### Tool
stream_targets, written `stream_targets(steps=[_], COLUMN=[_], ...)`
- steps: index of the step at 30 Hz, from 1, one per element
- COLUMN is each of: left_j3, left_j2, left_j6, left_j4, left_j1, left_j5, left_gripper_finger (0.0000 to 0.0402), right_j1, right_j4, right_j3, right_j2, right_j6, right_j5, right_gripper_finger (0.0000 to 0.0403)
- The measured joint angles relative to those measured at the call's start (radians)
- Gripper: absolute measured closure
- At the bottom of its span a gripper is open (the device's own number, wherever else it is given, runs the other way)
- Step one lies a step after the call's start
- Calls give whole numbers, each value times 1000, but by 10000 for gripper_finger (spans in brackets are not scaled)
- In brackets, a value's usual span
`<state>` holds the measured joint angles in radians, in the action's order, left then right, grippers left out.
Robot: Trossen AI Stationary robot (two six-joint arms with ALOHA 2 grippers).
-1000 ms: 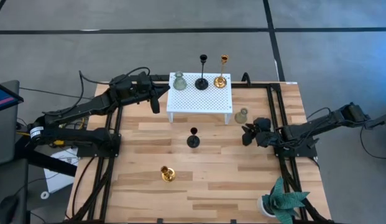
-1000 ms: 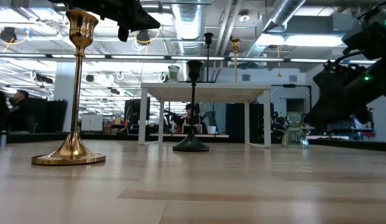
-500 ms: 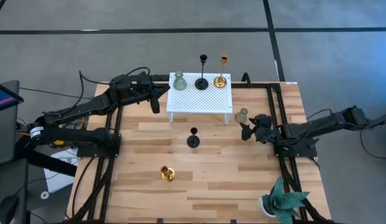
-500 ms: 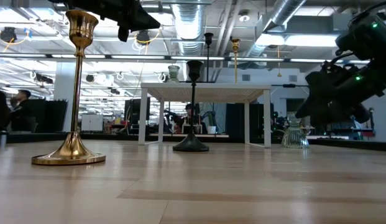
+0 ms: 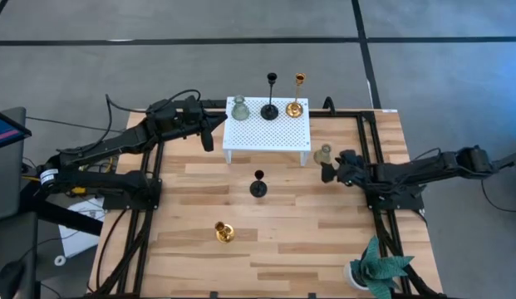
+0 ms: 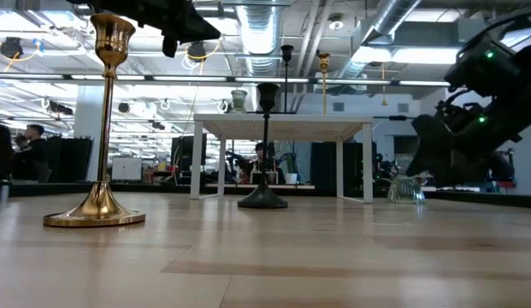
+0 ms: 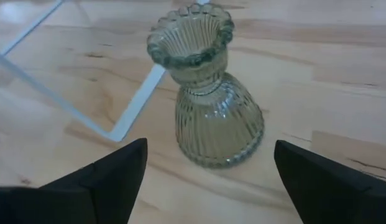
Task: Pick & Place candle stick holders
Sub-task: Align the transparent candle holder with the transparent candle holder on the shelf
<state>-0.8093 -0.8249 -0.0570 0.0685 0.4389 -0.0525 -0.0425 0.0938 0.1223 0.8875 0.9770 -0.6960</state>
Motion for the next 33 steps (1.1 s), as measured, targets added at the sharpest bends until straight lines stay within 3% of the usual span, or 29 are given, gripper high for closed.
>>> stream_targets(steps=[7, 15, 33], left_j3=[0, 0, 0], left_j2=[0, 0, 0], left_j6=[0, 0, 0], left_j4=[0, 0, 0], left_j1=[0, 0, 0], left_j5=[0, 0, 0], left_gripper_finger=[390, 390, 390], right_j1=[-27, -35, -165], right_j4=[-154, -256, -443], right_j3=[0, 0, 0], right_j2=[82, 143, 279], right_j6=[-45, -121, -201], right_j5=[0, -10, -11], right_gripper_finger=[42, 53, 64])
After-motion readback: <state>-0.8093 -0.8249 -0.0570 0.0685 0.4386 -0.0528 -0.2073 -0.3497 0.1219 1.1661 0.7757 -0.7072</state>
